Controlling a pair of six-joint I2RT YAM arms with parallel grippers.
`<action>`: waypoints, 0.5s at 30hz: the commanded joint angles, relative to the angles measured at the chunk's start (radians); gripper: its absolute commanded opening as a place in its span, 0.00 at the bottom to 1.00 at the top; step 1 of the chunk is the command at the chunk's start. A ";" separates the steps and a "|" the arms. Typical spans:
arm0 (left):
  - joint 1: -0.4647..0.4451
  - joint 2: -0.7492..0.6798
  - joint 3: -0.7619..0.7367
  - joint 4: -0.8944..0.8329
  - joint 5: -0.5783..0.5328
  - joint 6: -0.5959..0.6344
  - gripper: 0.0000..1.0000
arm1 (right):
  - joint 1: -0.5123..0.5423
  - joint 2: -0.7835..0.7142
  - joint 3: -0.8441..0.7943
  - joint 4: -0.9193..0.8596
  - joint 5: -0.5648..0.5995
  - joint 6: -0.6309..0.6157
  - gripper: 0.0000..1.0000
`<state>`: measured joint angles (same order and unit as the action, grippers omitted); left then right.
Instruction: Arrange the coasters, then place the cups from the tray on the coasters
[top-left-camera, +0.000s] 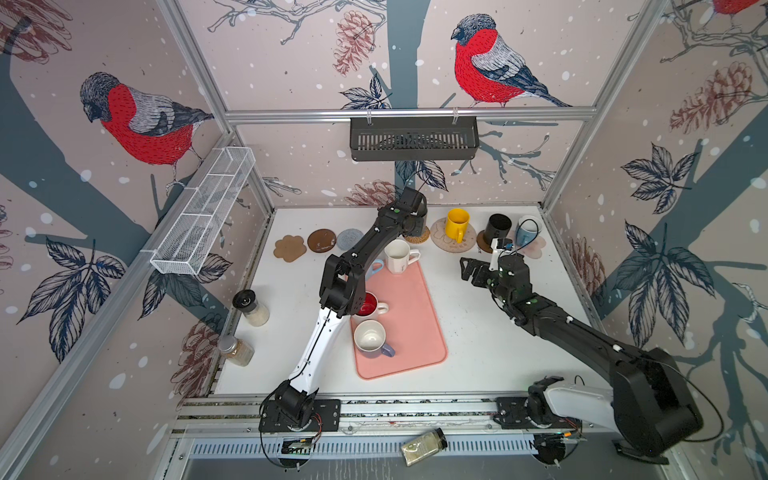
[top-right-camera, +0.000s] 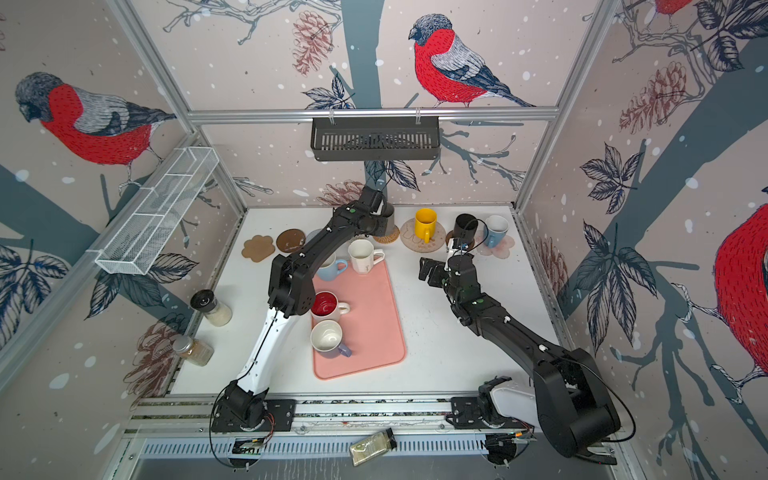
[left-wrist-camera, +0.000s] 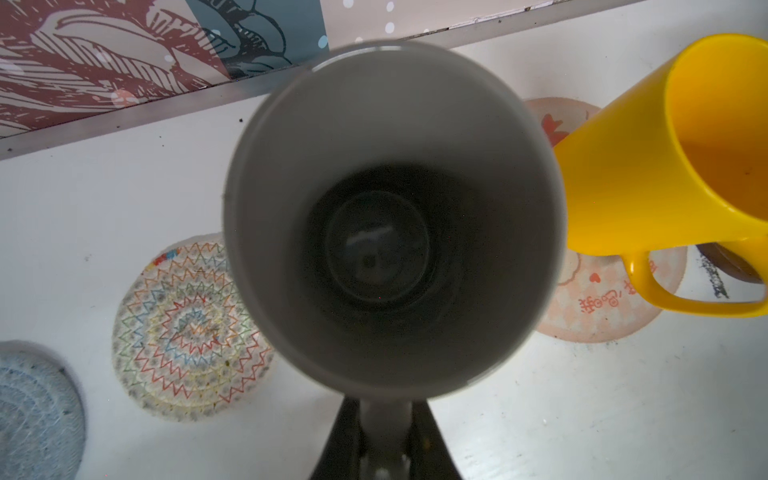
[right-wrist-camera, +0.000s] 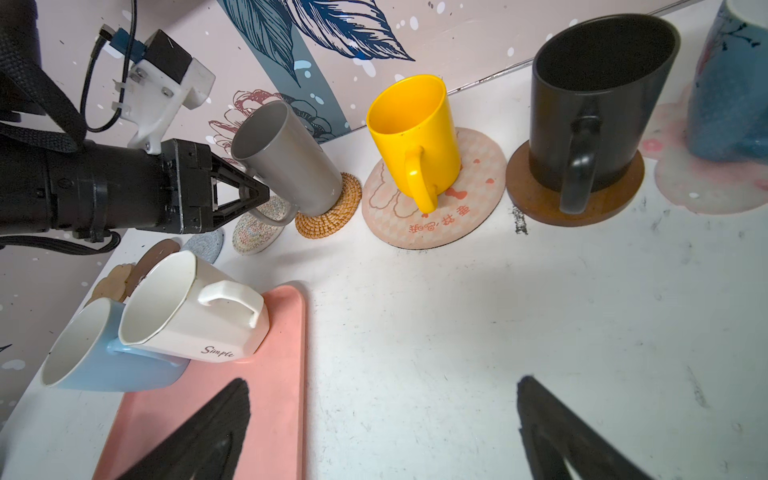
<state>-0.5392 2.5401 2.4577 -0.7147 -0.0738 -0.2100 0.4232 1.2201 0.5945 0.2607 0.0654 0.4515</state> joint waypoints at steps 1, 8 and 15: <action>0.004 0.001 0.011 0.110 0.006 -0.003 0.00 | 0.002 0.001 0.002 0.034 -0.006 0.009 1.00; 0.005 0.001 0.011 0.112 0.017 -0.005 0.00 | 0.002 0.006 0.004 0.033 -0.005 0.010 1.00; 0.004 0.000 0.008 0.111 0.030 -0.013 0.00 | 0.002 0.008 0.003 0.033 -0.003 0.009 1.00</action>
<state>-0.5377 2.5477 2.4577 -0.7002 -0.0532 -0.2127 0.4236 1.2247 0.5945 0.2607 0.0658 0.4515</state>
